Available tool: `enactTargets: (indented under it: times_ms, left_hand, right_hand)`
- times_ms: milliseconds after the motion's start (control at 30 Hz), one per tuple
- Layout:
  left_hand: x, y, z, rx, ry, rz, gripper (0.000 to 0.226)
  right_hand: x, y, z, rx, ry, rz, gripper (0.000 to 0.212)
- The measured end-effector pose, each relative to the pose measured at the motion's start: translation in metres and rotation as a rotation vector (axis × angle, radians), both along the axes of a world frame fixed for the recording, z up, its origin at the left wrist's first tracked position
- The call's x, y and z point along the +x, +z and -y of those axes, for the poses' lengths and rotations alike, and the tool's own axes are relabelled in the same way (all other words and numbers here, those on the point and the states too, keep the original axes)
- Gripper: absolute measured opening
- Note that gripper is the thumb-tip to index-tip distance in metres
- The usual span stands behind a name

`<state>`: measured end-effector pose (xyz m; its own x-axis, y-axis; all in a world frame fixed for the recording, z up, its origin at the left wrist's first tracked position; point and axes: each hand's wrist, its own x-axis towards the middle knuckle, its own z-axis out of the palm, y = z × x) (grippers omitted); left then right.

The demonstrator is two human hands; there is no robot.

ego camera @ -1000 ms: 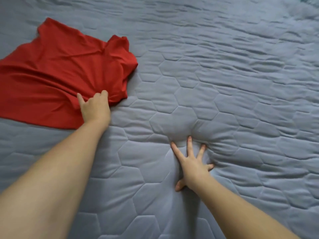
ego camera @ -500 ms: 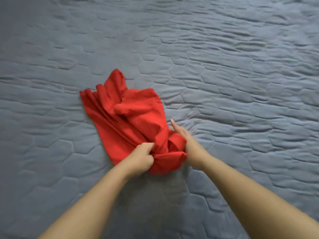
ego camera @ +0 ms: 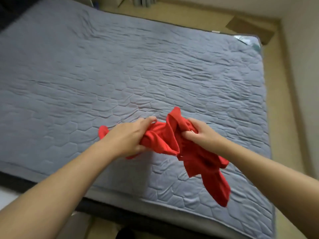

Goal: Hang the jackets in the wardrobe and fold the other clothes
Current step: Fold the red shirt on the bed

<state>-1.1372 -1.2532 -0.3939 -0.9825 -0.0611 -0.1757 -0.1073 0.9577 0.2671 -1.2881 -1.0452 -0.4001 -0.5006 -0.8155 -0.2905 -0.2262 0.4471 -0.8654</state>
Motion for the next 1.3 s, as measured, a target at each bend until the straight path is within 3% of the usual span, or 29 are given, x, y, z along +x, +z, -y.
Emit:
enactTargets:
  times_ms: [133, 200, 267, 400, 467, 600, 733, 833, 900, 967, 1033, 1100, 1200, 1300]
  left_hand:
    - [-0.010, 0.059, -0.030, 0.426, 0.026, -0.241, 0.041]
    - [-0.011, 0.077, -0.041, 0.535, 0.050, -0.313, 0.024]
    - [-0.012, 0.091, -0.052, 0.591, 0.099, -0.309, 0.022]
    - [-0.018, 0.108, -0.072, 0.777, 0.205, -0.222, 0.031]
    - [-0.021, 0.117, -0.077, 0.852, 0.255, -0.177, 0.025]
    - [-0.022, 0.136, -0.095, 0.917, 0.119, 0.152, 0.027]
    - [-0.022, 0.168, -0.111, 0.962, 0.076, 0.249, 0.022]
    - [-0.016, 0.206, -0.121, 1.081, 0.199, 0.423, 0.041]
    - [-0.014, 0.230, -0.140, 1.026, 0.227, 0.311, 0.040]
    - [-0.013, 0.256, -0.162, 0.938, 0.195, 0.101, 0.025]
    - [-0.010, 0.284, -0.171, 0.732, 0.169, -0.137, 0.004]
    - [-0.006, 0.318, -0.168, 0.462, 0.164, -0.304, 0.016]
    - [0.008, 0.374, -0.160, 0.099, 0.102, -0.343, 0.017]
    - [0.020, 0.419, -0.146, 0.032, 0.126, -0.263, 0.023]
  right_hand:
    - [-0.024, 0.063, -0.053, -0.048, -0.036, 0.105, 0.015]
    - [-0.032, 0.085, -0.072, -0.054, -0.098, 0.077, 0.018]
    - [-0.035, 0.099, -0.085, -0.087, -0.183, 0.061, 0.026]
    - [-0.028, 0.118, -0.097, -0.112, -0.261, -0.055, 0.028]
    - [-0.023, 0.127, -0.103, -0.117, -0.243, -0.132, 0.030]
    - [-0.012, 0.153, -0.109, -0.145, -0.238, -0.182, 0.029]
    - [0.005, 0.197, -0.113, -0.122, -0.159, -0.301, 0.028]
    - [0.024, 0.240, -0.122, -0.076, -0.098, -0.425, 0.029]
    - [0.042, 0.271, -0.125, -0.064, -0.080, -0.473, 0.025]
    - [0.058, 0.302, -0.128, -0.082, -0.075, -0.535, 0.020]
    - [0.069, 0.334, -0.139, -0.048, -0.057, -0.648, 0.014]
    - [0.073, 0.362, -0.156, 0.155, -0.011, -0.861, 0.014]
    - [0.072, 0.391, -0.191, 0.482, -0.096, -1.045, 0.007]
    - [0.076, 0.411, -0.221, 0.554, -0.338, -0.864, 0.015]
